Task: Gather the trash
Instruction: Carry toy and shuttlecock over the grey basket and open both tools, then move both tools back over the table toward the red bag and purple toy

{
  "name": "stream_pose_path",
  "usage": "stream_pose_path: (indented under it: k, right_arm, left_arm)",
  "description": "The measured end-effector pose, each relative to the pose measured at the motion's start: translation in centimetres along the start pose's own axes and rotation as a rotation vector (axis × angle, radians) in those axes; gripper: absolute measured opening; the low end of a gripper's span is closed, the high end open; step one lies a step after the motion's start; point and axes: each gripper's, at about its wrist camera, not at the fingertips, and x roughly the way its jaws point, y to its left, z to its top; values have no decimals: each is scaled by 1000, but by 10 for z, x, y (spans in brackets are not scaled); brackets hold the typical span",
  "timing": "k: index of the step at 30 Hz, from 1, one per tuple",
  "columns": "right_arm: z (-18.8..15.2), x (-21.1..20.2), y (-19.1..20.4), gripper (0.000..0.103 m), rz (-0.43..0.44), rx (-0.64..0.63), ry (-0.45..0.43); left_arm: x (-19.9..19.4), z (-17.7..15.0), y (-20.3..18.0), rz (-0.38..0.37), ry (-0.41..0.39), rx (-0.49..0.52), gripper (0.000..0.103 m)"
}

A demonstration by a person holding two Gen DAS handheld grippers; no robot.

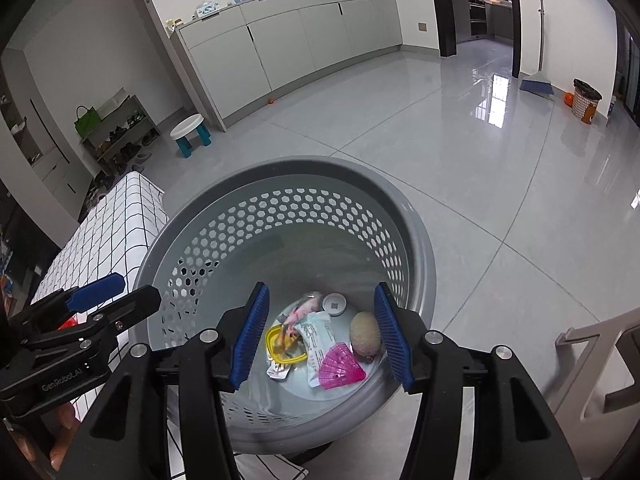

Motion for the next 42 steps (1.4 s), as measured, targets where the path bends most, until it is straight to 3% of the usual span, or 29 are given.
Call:
stream_pose_path:
  k: [11, 15, 23, 42]
  right_arm:
    - [-8, -2, 1, 56, -1, -1, 9]
    - [-10, -6, 8, 65, -3, -19, -7]
    - [-15, -15, 27, 69, 13, -63, -17]
    - [-38, -34, 108, 70, 92, -221, -17]
  left_arm:
    - [-8, -7, 6, 5, -5, -8, 66]
    - [-14, -10, 11, 14, -8, -21, 68]
    - [-37, -21, 22, 34, -34, -28, 75]
    - [-100, -55, 80, 117, -83, -120, 77]
